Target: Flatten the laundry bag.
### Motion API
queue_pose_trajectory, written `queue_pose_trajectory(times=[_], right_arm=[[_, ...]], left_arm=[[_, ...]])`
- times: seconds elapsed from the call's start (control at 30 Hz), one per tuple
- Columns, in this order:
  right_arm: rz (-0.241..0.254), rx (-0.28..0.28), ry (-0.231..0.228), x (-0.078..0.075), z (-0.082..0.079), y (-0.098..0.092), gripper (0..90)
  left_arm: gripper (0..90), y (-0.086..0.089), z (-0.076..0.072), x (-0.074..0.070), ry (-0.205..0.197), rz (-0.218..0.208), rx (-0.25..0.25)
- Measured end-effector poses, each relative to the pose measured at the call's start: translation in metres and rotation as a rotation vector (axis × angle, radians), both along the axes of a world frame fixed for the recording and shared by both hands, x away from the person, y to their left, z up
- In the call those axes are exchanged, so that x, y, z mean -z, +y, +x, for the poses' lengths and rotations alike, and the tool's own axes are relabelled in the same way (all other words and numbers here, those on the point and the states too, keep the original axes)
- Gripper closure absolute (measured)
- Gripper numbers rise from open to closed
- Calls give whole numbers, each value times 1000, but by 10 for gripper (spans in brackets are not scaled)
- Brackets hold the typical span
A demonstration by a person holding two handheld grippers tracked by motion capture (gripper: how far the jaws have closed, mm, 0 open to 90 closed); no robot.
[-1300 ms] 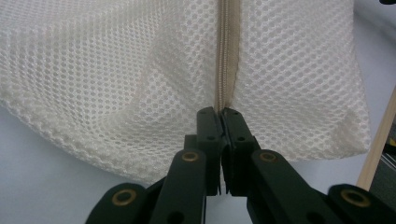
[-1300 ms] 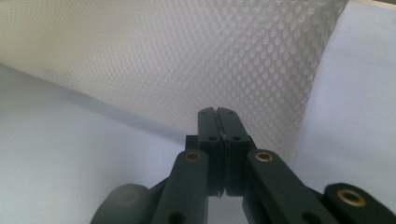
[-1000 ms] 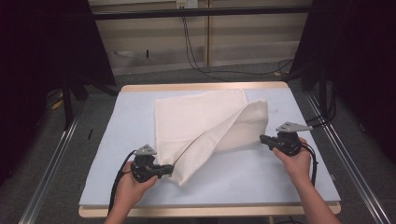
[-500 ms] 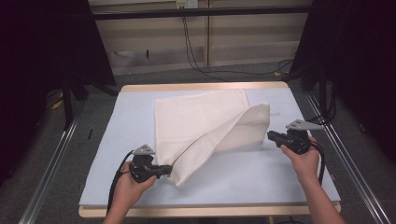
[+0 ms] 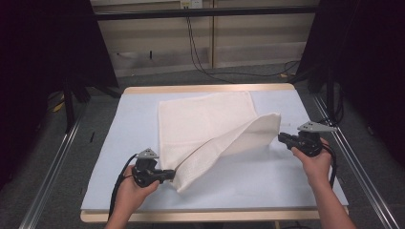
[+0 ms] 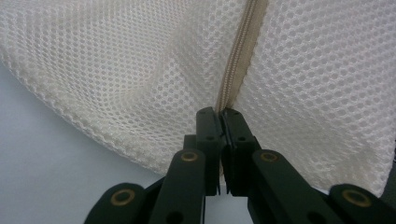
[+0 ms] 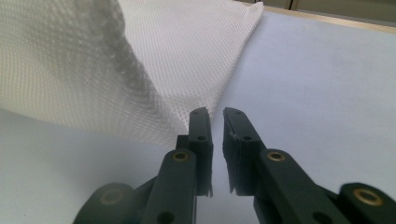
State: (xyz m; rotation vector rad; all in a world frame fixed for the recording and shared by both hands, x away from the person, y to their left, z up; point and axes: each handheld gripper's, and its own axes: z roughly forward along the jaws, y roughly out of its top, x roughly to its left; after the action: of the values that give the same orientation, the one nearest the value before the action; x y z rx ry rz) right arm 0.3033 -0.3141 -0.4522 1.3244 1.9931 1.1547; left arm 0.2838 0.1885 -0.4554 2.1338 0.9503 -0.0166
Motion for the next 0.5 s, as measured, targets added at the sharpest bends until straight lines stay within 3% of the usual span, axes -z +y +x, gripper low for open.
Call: queue_pose_trajectory(times=[0.5], right_arm=[[31, -31, -7, -2, 6, 0, 777]], left_arm=[[860, -4, 0, 1, 3, 23, 8]])
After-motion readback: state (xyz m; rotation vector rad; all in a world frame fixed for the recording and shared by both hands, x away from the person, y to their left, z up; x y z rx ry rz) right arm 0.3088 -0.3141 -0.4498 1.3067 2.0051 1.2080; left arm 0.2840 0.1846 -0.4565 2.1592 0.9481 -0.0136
